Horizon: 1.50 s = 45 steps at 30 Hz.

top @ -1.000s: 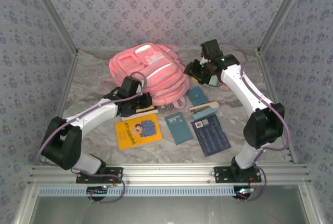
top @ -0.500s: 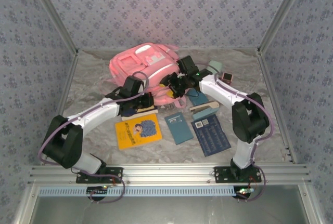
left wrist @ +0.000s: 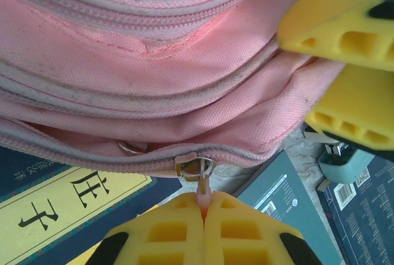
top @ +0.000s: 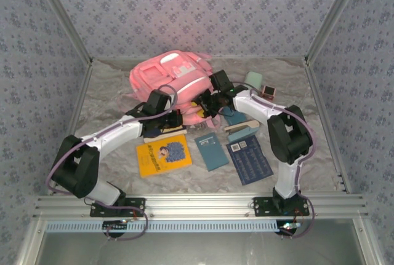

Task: Pack the student bag
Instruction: Unzip the student bag at the top-center of the table.

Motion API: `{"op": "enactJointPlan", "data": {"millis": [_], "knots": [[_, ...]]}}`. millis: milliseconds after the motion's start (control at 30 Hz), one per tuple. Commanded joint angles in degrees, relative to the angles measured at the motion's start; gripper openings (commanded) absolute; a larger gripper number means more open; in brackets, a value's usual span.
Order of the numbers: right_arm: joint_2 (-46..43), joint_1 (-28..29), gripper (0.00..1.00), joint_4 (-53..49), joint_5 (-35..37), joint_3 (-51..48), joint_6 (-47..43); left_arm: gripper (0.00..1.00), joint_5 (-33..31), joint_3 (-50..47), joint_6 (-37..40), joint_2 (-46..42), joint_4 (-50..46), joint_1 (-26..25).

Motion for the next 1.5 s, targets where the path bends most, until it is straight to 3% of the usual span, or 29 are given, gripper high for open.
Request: {"op": "enactJointPlan", "data": {"millis": [0,133,167,367,533,900,1333,1467], "knots": [[2.35,-0.28,0.28,1.51,0.41,2.98,1.0,0.0,0.26,2.04,1.7,-0.76,2.46,-0.41],[1.14,-0.31,0.03,0.84,2.71,2.46,-0.1,0.0,-0.66,2.94,2.94,-0.7,0.39,-0.4],[0.53,-0.48,0.0,-0.07,3.69,2.35,-0.96,0.0,-1.13,3.35,3.32,-0.71,-0.49,-0.4],[-3.19,-2.34,0.0,-5.51,7.42,1.33,-5.75,0.0,-4.63,6.04,4.52,0.1,-6.47,0.64],[-5.14,-4.18,0.0,-4.9,6.39,-0.12,-6.13,0.0,-5.1,5.0,3.85,0.1,-7.73,2.95],[-6.63,-6.08,0.0,-3.63,3.56,-0.7,-8.13,0.0,-4.51,2.2,-1.48,1.37,-6.49,12.38],[-6.62,-6.43,0.0,-2.7,2.59,-0.43,-9.29,0.0,-3.22,6.29,-3.25,8.79,-5.5,21.22],[-6.48,-6.04,0.0,-3.45,2.79,0.02,-10.05,0.11,-2.63,6.89,-2.8,7.96,-6.69,21.22]]}}
